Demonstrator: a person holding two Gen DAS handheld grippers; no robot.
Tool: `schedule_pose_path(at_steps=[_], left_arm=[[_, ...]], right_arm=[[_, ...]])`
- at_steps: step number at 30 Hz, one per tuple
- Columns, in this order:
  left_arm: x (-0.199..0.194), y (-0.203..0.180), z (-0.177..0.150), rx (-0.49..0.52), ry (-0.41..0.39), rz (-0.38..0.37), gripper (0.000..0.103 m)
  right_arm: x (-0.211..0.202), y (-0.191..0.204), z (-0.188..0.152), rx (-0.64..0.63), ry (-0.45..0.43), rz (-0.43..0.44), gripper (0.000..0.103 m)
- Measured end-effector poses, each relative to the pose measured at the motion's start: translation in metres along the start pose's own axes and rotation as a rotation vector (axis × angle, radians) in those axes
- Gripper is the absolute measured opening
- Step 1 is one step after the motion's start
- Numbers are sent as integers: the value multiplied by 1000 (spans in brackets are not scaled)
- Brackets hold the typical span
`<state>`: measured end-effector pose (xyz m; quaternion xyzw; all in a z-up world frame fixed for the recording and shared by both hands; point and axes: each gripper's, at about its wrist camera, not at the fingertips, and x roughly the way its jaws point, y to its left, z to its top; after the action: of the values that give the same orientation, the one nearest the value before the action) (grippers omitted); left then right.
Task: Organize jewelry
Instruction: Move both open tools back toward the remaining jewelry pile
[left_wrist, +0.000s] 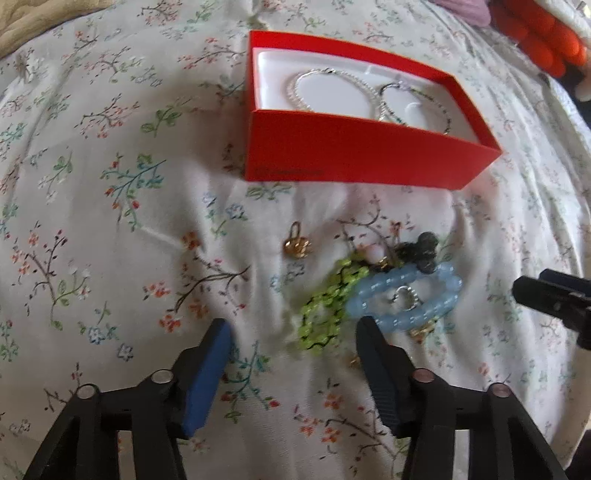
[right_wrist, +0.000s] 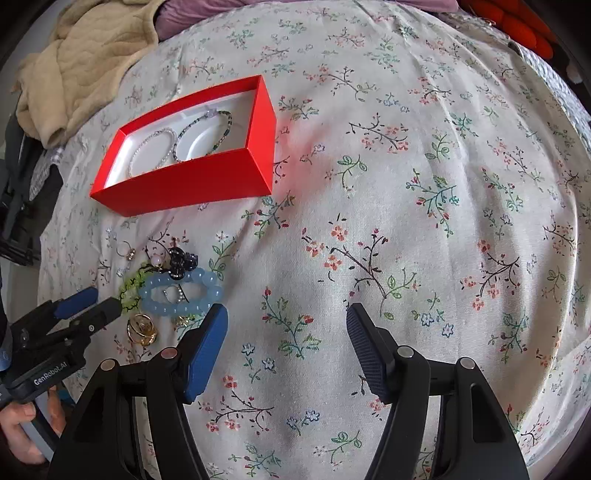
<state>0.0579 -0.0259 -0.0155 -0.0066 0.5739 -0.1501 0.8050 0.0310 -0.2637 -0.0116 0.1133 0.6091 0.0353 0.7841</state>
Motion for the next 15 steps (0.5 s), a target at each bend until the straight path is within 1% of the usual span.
schedule_pose_path(at_steps=[5, 7, 11, 15], left_arm=[[7, -6, 5, -2, 1, -52, 42], [13, -9, 6, -1, 8, -55, 38], [21, -16, 3, 13, 19, -14, 23], [24, -21, 3, 24, 16, 10, 14]], right_arm=[[3, 1, 0, 1, 6, -2, 70], [3, 1, 0, 1, 7, -1, 70], [4, 3, -1, -2, 10, 1, 70], [5, 4, -2, -7, 14, 0, 70]])
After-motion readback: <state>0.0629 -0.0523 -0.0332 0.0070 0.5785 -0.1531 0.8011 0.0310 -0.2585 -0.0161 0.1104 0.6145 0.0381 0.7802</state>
